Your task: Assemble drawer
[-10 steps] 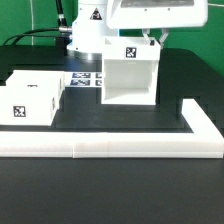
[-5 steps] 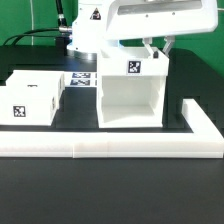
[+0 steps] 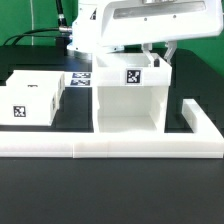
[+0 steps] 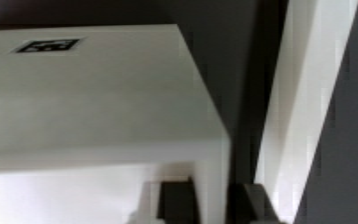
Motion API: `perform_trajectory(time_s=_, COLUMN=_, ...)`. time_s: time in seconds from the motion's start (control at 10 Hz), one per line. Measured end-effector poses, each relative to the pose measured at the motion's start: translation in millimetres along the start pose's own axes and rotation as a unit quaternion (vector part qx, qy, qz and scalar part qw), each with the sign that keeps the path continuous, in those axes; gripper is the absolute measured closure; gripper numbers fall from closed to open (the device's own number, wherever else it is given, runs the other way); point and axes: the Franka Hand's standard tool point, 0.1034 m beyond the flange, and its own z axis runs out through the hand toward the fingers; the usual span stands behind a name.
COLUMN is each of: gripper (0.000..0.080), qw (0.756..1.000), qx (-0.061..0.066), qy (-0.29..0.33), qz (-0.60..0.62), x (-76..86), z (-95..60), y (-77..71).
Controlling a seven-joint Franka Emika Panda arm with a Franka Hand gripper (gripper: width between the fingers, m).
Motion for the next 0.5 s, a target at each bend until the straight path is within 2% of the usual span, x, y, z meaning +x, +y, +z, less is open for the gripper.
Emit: perform_trajectory(time_s=0.5, gripper=0.076, qw=0.994, qx=0.004, qy=0.008, qz=0.106, x=3.6, z=-2.1, y=-3.3)
